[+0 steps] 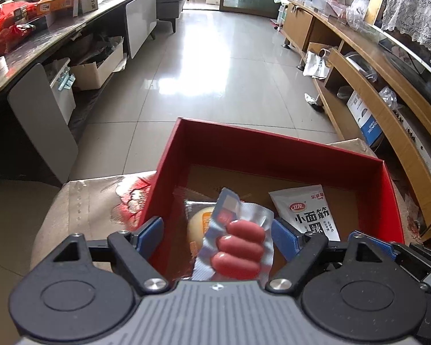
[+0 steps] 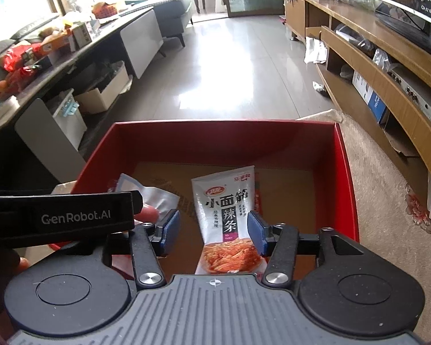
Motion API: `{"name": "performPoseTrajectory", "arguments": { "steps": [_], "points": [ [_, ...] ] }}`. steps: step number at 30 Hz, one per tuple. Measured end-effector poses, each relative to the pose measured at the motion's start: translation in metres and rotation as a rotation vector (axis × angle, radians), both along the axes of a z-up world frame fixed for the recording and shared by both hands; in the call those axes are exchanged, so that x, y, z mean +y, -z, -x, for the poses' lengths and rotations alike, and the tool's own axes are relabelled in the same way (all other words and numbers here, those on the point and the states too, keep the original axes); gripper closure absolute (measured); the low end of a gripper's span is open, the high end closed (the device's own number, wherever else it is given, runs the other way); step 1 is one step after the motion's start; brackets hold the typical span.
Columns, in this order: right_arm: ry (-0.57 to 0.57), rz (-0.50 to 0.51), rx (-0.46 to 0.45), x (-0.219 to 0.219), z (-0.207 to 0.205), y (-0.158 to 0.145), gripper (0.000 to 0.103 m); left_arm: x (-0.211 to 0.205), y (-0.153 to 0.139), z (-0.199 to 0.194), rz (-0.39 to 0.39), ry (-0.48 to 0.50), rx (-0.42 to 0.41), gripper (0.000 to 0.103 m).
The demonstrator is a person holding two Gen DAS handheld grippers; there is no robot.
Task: Organize snacks
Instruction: 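Move both tools back toward the Kapron pack and yellow chip bag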
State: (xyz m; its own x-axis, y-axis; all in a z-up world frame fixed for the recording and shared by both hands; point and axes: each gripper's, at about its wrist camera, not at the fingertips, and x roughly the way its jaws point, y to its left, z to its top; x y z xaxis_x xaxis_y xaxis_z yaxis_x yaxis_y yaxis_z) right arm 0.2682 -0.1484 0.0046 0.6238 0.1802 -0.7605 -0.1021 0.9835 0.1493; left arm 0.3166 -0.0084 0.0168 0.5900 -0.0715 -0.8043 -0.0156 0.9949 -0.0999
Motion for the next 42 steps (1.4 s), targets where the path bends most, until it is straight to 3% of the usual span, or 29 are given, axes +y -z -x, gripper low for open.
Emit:
{"name": "performPoseTrajectory", "arguments": {
  "steps": [14,29,33,40,42],
  "points": [
    [-0.074,0.062,0.007,0.020,0.039,-0.013,0.039,0.031,-0.002,0.052,0.034,0.001,0.030,0.023],
    [-0.186,0.080,0.120,0.035,0.103,0.011,0.035,0.036,0.012,0.114,0.084,0.065,0.111,0.023],
    [-0.270,0.088,0.150,0.036,0.113,0.018,0.035,0.043,0.010,0.123,0.105,0.069,0.113,0.023],
    [-0.525,0.151,0.205,0.044,0.129,0.028,0.029,0.044,0.020,0.137,0.117,0.087,0.155,0.023],
    [-0.586,0.180,0.207,0.049,0.131,0.030,0.023,0.044,0.025,0.142,0.118,0.096,0.175,0.023]
  ]
}}
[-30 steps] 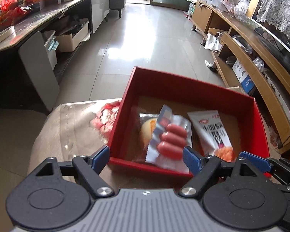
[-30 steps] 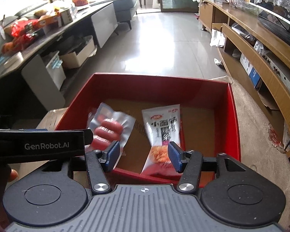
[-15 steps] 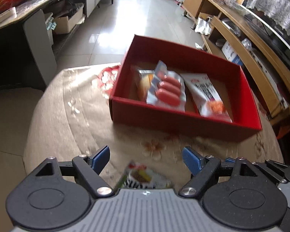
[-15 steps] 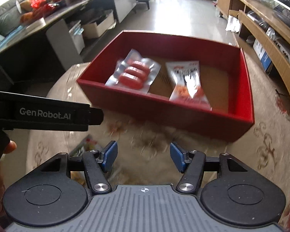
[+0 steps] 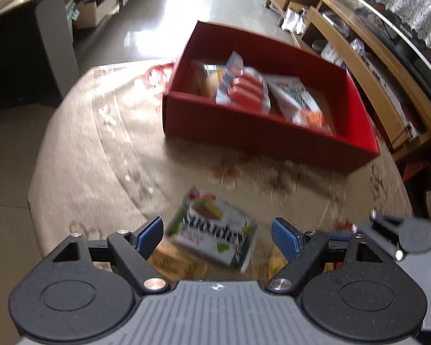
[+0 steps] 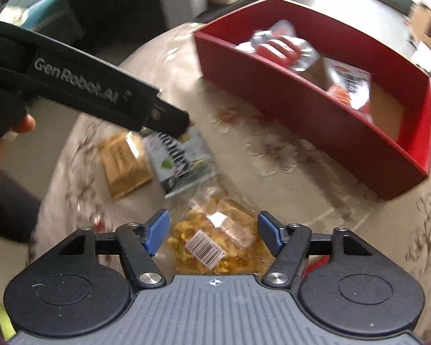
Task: Organize snacks
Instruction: 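Move both tools back toward the Kapron pack and yellow chip bag, then grasp the gold-wrapped cake with the left tool while the right tool grasps the clear chip bag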
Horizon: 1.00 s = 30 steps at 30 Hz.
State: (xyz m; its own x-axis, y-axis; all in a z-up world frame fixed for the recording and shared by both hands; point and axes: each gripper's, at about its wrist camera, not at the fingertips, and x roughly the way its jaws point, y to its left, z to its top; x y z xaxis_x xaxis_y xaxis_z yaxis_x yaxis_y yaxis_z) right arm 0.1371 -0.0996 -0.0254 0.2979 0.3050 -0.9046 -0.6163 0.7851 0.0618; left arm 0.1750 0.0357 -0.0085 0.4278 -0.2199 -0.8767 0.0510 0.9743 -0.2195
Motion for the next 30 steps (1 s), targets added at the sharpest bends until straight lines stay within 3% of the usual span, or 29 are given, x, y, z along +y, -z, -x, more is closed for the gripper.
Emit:
{"name": "performPoseTrajectory", "arguments": {
  "steps": [8,11,14,18,20,23,25,27,30],
  "points": [
    [-0.227,0.057,0.004,0.015,0.000,0.008,0.015,0.015,0.013,0.009,-0.009,-0.033,0.041,0.023],
    [-0.258,0.016,0.022,0.014,-0.003,0.007,0.015,0.023,0.018,0.010,0.000,-0.051,0.060,0.023],
    [-0.296,0.046,0.020,0.015,-0.004,0.011,0.013,0.027,0.023,0.009,0.009,-0.069,0.078,0.023],
    [-0.300,0.074,0.034,0.017,-0.007,0.030,0.001,0.028,0.028,0.009,0.004,-0.081,0.092,0.023],
    [-0.306,0.076,0.008,0.018,-0.001,0.037,0.000,0.029,0.030,0.009,0.000,-0.091,0.099,0.023],
    [-0.275,0.102,-0.040,0.021,0.009,0.038,0.003,0.033,0.035,0.011,0.008,-0.129,0.124,0.023],
    [-0.211,0.104,-0.036,0.022,0.013,0.035,0.008,0.037,0.040,0.012,0.019,-0.166,0.145,0.023],
    [-0.150,0.099,-0.030,0.021,0.016,0.031,0.022,0.040,0.044,0.015,0.003,-0.212,0.158,0.023],
    [-0.075,0.113,-0.038,0.020,0.022,0.026,0.025,0.042,0.046,0.016,0.010,-0.276,0.162,0.023]
  ]
}}
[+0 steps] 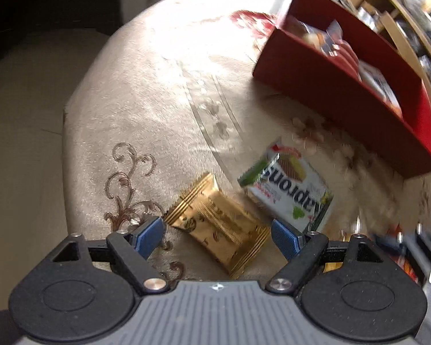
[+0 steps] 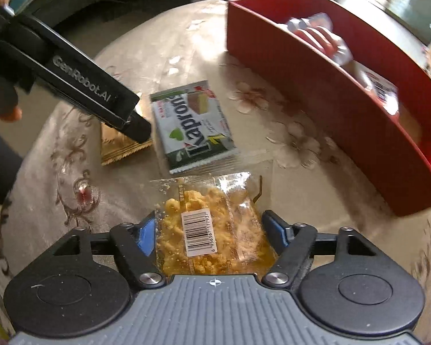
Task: Organize snacks
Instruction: 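Grasp the gold-wrapped cake with the left tool while the right tool grasps the clear chip bag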
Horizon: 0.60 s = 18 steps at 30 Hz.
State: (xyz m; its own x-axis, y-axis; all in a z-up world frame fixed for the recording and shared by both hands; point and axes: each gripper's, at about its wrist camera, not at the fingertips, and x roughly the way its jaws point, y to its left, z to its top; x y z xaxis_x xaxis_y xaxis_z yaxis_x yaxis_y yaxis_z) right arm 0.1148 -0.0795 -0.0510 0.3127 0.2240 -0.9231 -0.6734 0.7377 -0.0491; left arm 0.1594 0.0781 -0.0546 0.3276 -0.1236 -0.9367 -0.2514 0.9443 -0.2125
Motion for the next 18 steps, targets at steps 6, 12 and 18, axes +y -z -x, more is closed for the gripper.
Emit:
{"name": "performPoseTrajectory", "arguments": {
  "steps": [6,12,18],
  "points": [
    [0.145,0.007,-0.009,-0.018,0.013,-0.011,0.026,-0.010,0.002,-0.005,-0.053,-0.056,-0.005,0.022],
    [0.259,-0.057,-0.002,-0.036,0.038,-0.029,0.026,-0.033,0.001,-0.013,-0.074,0.052,-0.048,0.030],
    [0.303,-0.094,-0.016,-0.036,0.049,-0.036,0.026,-0.040,0.000,-0.005,-0.051,0.127,-0.040,0.034]
  ]
}}
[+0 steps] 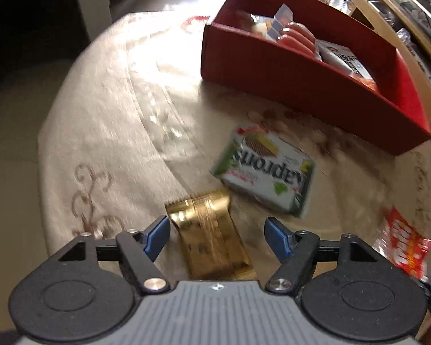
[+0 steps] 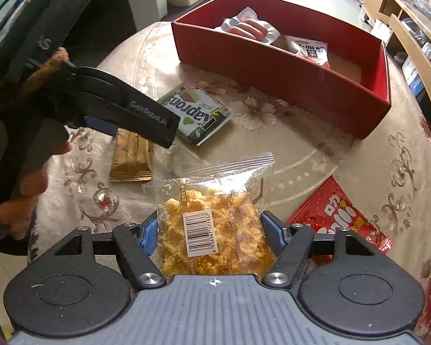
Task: Organize snacks
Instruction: 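Grasp the gold-wrapped cake with the left tool while the right tool grasps the clear chip bag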
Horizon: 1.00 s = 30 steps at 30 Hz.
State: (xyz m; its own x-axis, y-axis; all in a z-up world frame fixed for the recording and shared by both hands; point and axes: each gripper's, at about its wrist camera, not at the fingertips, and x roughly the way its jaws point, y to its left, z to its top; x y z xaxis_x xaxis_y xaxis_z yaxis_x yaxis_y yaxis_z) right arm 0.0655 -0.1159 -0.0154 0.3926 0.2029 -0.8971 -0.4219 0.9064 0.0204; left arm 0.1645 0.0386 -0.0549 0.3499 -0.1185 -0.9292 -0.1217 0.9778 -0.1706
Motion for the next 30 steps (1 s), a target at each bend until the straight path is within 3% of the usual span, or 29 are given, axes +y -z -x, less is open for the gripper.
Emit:
{"name": "performPoseTrajectory", "arguments": {
  "steps": [3,8,10,12,17,22,26,28,30],
  "points": [
    [0.014,0.010,-0.009,0.001,-0.003,0.001,0.026,-0.001,0.001,0.007,-0.017,-0.029,-0.020,0.034],
    [0.055,-0.002,-0.019,-0.006,-0.013,0.000,0.026,-0.024,0.007,0.010,-0.153,-0.023,-0.054,0.038],
    [0.071,-0.008,-0.023,-0.010,-0.016,-0.002,0.026,-0.026,0.002,0.013,-0.149,0.001,-0.064,0.060],
    [0.081,-0.008,-0.027,-0.014,-0.018,-0.002,0.027,-0.027,-0.002,0.016,-0.125,0.029,-0.067,0.067],
    [0.087,-0.020,-0.050,-0.019,-0.018,-0.009,0.027,-0.025,-0.001,0.023,-0.087,0.081,-0.046,0.068],
    [0.076,-0.016,-0.050,-0.016,-0.017,-0.007,0.027,-0.027,0.000,0.032,-0.130,0.103,-0.052,0.067],
    [0.075,0.024,-0.040,-0.011,-0.022,0.005,0.027,-0.029,0.005,0.032,-0.152,0.086,-0.053,0.056],
    [0.079,0.038,-0.035,-0.009,-0.026,0.010,0.026,-0.030,0.007,0.035,-0.216,0.065,-0.057,0.026],
    [0.086,0.040,-0.025,-0.010,-0.031,0.015,0.026,-0.027,0.010,0.035,-0.245,0.041,-0.056,0.014]
  ]
}}
